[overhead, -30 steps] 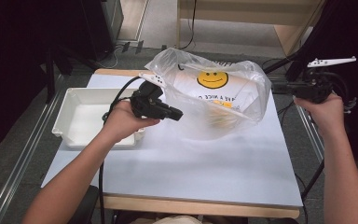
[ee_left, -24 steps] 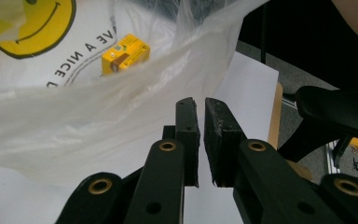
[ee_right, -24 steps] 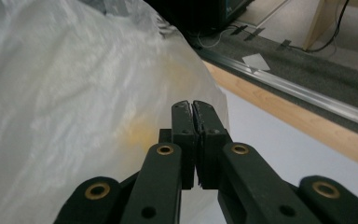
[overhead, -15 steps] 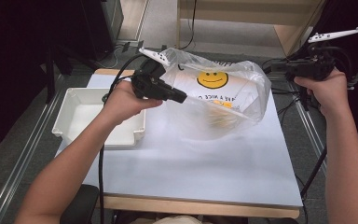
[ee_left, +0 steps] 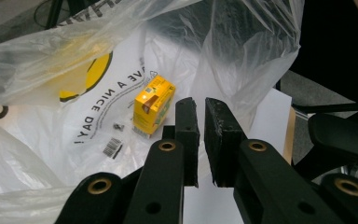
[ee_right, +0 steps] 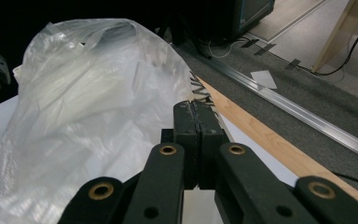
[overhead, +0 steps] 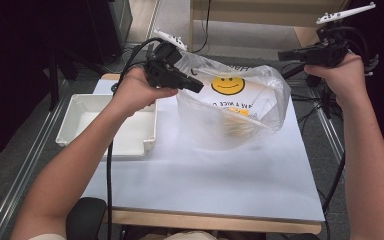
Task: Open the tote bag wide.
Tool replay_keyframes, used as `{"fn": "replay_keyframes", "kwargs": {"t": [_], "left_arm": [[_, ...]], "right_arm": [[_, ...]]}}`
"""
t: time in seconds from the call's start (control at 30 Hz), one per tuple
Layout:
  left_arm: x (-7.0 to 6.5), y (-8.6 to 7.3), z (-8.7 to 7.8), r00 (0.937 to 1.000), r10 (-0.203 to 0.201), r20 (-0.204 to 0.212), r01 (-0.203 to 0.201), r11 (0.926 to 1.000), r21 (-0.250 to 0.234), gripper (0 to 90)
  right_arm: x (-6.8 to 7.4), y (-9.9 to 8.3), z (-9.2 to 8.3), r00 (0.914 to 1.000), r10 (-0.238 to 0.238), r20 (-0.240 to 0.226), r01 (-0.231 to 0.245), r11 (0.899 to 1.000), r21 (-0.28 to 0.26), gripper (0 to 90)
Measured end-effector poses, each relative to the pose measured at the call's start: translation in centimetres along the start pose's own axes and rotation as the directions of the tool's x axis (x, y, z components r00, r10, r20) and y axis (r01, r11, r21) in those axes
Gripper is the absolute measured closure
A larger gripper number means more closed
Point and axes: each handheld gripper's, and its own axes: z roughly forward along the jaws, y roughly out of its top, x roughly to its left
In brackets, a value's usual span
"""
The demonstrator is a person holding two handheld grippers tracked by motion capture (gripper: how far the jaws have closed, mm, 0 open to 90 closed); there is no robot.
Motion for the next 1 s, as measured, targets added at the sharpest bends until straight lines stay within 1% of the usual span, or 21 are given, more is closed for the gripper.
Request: {"fn": "replay_keyframes", "kwargs": {"t": [0.03, 0.07, 0.13, 0.17, 0.23, 0.3, 0.33, 0.4, 0.43, 0.47, 0.5, 0.57, 0.63, 0.67, 0.7, 0.83, 0.87, 0.9, 0.93, 1.0], "left_arm": [[0.1, 0.2, 0.0, 1.0000, -0.001, -0.002, 0.001, 1.0000, 0.004, 84.4], [0.2, 0.3, 0.1, 1.0000, -0.004, -0.004, 0.004, 1.0000, 0.003, 84.4], [0.6, 0.6, 0.1, 0.9999, -0.010, -0.011, 0.010, 0.9999, 0.005, 84.4], [0.8, 0.7, 0.1, 0.9998, -0.014, -0.016, 0.014, 0.9999, 0.007, 84.4], [1.2, 0.9, 0.2, 0.9993, -0.029, -0.023, 0.029, 0.9995, 0.008, 84.5], [1.7, 1.1, 0.3, 0.9987, -0.037, -0.036, 0.038, 0.9992, 0.014, 84.6], [1.9, 1.3, 0.2, 0.9984, -0.037, -0.042, 0.038, 0.9991, 0.019, 84.6], [2.3, 1.5, 0.2, 0.9979, -0.046, -0.045, 0.046, 0.9988, 0.015, 84.6], [2.5, 1.6, 0.0, 0.9976, -0.048, -0.050, 0.049, 0.9987, 0.014, 84.6], [2.6, 1.6, -0.1, 0.9972, -0.054, -0.051, 0.055, 0.9985, 0.010, 84.6], [2.9, 1.7, -0.2, 0.9968, -0.059, -0.054, 0.059, 0.9982, 0.008, 84.6], [3.1, 1.7, -0.5, 0.9963, -0.063, -0.059, 0.064, 0.9980, 0.006, 84.6], [3.4, 1.8, -0.6, 0.9955, -0.067, -0.067, 0.067, 0.9977, 0.006, 84.6], [3.5, 1.8, -0.7, 0.9953, -0.067, -0.070, 0.067, 0.9977, 0.008, 84.6], [3.6, 1.8, -0.7, 0.9948, -0.071, -0.072, 0.072, 0.9974, 0.006, 84.6], [4.2, 2.1, -0.7, 0.9927, -0.089, -0.080, 0.089, 0.9960, -0.004, 84.7], [4.4, 2.2, -0.8, 0.9924, -0.091, -0.083, 0.091, 0.9959, -0.004, 85.0], [4.5, 2.4, -0.8, 0.9920, -0.090, -0.088, 0.090, 0.9960, -0.005, 85.0], [4.8, 2.6, -0.8, 0.9908, -0.093, -0.098, 0.093, 0.9956, -0.010, 85.1], [5.2, 2.9, -1.0, 0.9893, -0.096, -0.110, 0.095, 0.9953, -0.022, 85.1]], "right_arm": [[0.5, 0.7, 0.2, 1.0000, -0.005, -0.006, 0.005, 1.000, 0.001, 90.0], [0.5, 0.7, 0.2, 1.0000, -0.005, -0.006, 0.005, 1.000, 0.001, 90.0], [1.3, 1.4, 0.3, 0.9998, -0.007, -0.017, 0.007, 1.000, -0.017, 90.0], [1.3, 1.4, 0.3, 0.9998, -0.007, -0.017, 0.007, 1.000, -0.017, 90.0], [1.9, 2.0, 0.6, 0.9997, -0.019, -0.016, 0.018, 1.000, -0.014, 90.0], [2.5, 2.4, 0.9, 0.9995, -0.018, -0.025, 0.018, 1.000, -0.012, 90.0], [3.1, 2.9, 1.3, 0.9992, -0.024, -0.031, 0.024, 1.000, -0.006, 90.0], [3.3, 3.1, 1.5, 0.9990, -0.029, -0.033, 0.029, 1.000, -0.007, 90.0], [3.9, 3.5, 1.9, 0.9984, -0.042, -0.037, 0.042, 0.999, 0.000, 90.0], [4.2, 3.8, 2.0, 0.9980, -0.049, -0.039, 0.049, 0.999, -0.002, 90.0], [4.2, 3.8, 2.0, 0.9980, -0.049, -0.039, 0.049, 0.999, -0.002, 90.0], [4.8, 4.3, 2.3, 0.9976, -0.046, -0.052, 0.046, 0.999, -0.007, 90.0], [5.5, 4.6, 2.6, 0.9965, -0.060, -0.059, 0.060, 0.998, -0.008, 90.0], [5.9, 4.8, 2.8, 0.9965, -0.058, -0.061, 0.058, 0.998, -0.003, 90.0], [6.3, 5.0, 3.0, 0.9957, -0.066, -0.065, 0.067, 0.998, 0.000, 90.0], [8.1, 5.9, 3.7, 0.9929, -0.087, -0.081, 0.087, 0.996, -0.008, 90.0], [9.0, 6.3, 4.2, 0.9919, -0.099, -0.079, 0.100, 0.995, 0.001, 90.0], [9.0, 6.3, 4.2, 0.9919, -0.099, -0.079, 0.100, 0.995, 0.001, 90.0], [9.3, 6.4, 4.3, 0.9914, -0.103, -0.081, 0.103, 0.995, 0.004, 90.0], [10.2, 6.6, 4.7, 0.9892, -0.109, -0.099, 0.109, 0.994, -0.003, 90.0]]}}
